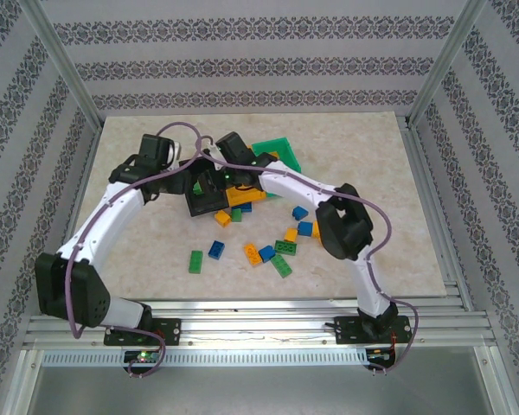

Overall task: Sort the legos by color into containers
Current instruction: Place the lego in the container.

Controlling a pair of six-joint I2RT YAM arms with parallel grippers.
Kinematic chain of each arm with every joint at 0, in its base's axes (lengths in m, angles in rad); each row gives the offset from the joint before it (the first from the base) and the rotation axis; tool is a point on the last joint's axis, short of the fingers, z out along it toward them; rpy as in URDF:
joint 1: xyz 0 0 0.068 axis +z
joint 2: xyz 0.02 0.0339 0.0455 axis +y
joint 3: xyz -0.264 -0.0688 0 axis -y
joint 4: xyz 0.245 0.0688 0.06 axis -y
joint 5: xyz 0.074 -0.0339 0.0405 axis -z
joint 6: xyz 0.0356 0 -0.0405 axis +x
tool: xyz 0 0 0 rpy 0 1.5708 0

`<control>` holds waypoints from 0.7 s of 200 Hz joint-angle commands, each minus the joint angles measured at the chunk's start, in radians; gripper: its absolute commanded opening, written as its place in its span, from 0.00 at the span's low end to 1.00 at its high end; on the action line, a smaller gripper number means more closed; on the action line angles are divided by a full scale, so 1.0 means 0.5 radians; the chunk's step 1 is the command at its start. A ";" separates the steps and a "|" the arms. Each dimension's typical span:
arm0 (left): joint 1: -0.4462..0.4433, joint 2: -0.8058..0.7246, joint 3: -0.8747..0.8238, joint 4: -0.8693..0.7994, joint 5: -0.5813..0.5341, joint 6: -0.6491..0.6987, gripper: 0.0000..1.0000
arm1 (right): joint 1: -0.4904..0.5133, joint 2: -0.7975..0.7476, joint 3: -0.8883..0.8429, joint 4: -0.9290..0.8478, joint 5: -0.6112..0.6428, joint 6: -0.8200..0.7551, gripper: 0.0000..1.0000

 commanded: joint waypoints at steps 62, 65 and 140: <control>0.034 0.155 0.059 0.053 0.080 -0.089 0.59 | -0.001 -0.366 -0.525 0.055 0.065 -0.089 0.53; 0.039 0.169 0.062 0.048 0.090 -0.097 0.59 | -0.002 -0.390 -0.568 0.056 0.067 -0.093 0.52; 0.186 0.593 0.180 -0.032 0.623 -0.267 0.59 | -0.017 -0.577 -1.099 0.094 0.092 -0.078 0.53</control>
